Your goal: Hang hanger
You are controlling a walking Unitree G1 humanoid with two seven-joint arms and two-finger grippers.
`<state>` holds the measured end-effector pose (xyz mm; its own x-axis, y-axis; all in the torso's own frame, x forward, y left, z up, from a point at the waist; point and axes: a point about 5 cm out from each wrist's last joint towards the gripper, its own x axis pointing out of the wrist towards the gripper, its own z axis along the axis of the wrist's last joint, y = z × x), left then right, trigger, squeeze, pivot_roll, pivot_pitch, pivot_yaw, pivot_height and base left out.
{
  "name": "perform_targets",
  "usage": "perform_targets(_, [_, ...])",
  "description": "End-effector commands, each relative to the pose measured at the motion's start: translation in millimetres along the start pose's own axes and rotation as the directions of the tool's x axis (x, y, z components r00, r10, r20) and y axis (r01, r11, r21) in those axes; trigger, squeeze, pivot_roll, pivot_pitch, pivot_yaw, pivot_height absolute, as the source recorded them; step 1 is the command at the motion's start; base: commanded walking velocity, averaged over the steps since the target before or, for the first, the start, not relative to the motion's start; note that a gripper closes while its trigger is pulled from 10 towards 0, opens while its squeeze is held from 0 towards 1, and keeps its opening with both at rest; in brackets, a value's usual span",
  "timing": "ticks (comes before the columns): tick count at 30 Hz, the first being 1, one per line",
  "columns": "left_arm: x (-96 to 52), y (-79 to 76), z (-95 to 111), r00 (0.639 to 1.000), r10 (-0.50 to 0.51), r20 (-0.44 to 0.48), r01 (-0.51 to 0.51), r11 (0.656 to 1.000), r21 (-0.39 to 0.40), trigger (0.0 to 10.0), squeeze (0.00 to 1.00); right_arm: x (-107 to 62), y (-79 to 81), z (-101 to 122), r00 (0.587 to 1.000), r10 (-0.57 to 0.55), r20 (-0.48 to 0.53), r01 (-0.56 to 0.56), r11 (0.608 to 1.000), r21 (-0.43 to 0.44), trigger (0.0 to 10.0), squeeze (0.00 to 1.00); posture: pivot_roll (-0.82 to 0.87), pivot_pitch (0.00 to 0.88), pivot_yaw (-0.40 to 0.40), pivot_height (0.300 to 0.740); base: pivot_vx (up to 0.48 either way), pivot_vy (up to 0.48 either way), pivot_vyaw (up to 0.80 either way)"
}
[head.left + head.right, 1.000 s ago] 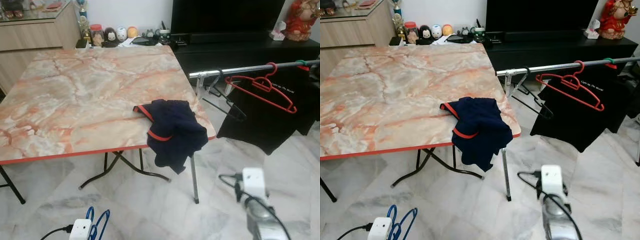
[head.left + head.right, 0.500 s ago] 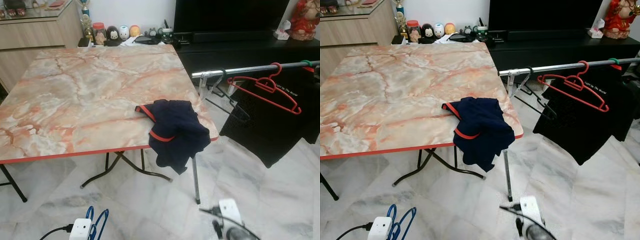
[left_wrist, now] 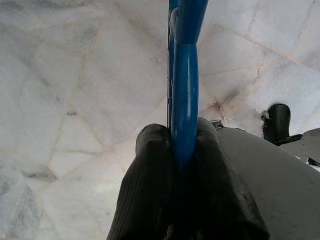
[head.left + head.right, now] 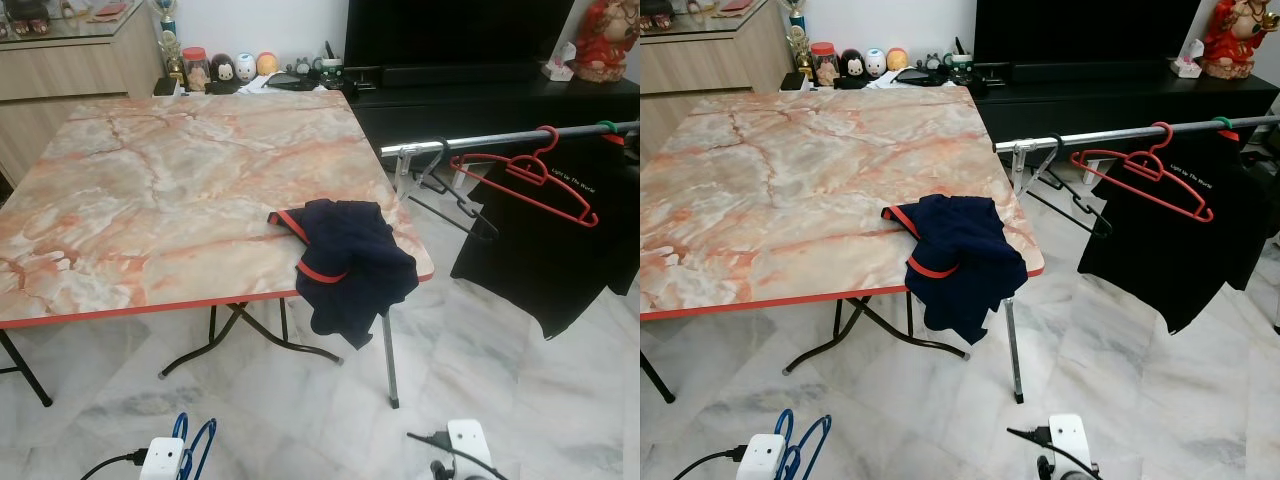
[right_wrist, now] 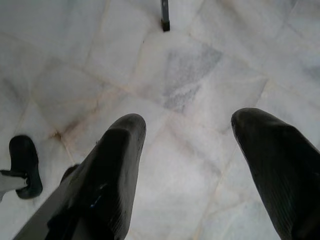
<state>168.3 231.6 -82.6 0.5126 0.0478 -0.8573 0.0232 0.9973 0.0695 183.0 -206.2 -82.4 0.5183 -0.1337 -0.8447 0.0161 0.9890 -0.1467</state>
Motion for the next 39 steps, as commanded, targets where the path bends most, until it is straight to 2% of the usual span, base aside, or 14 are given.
perform_targets(1, [-0.2,-0.6,-2.6,1.000,-0.003,-0.017,0.004,0.999,0.037,10.0,0.00,-0.8,-0.9,-6.3,1.000,0.001,-0.004,-0.001,1.000,0.002,10.0,0.00,-0.09,0.000,-0.041,0.740,0.000,0.000,0.00])
perform_targets(20, [-0.5,-1.6,-5.3,1.000,-0.015,-0.024,0.016,0.999,0.042,10.0,0.00,-1.3,-0.6,-9.6,1.000,0.003,-0.003,-0.003,1.000,-0.009,10.0,0.00,-0.09,0.000,-0.038,0.740,0.000,0.000,0.00])
perform_targets(39, [-0.7,-1.4,-5.9,0.999,-0.027,-0.026,0.028,0.998,0.054,10.0,0.00,-1.4,0.3,-11.2,1.000,0.009,-0.008,-0.009,1.000,-0.020,10.0,0.00,-0.08,0.000,-0.038,0.740,0.000,-0.254,0.00])
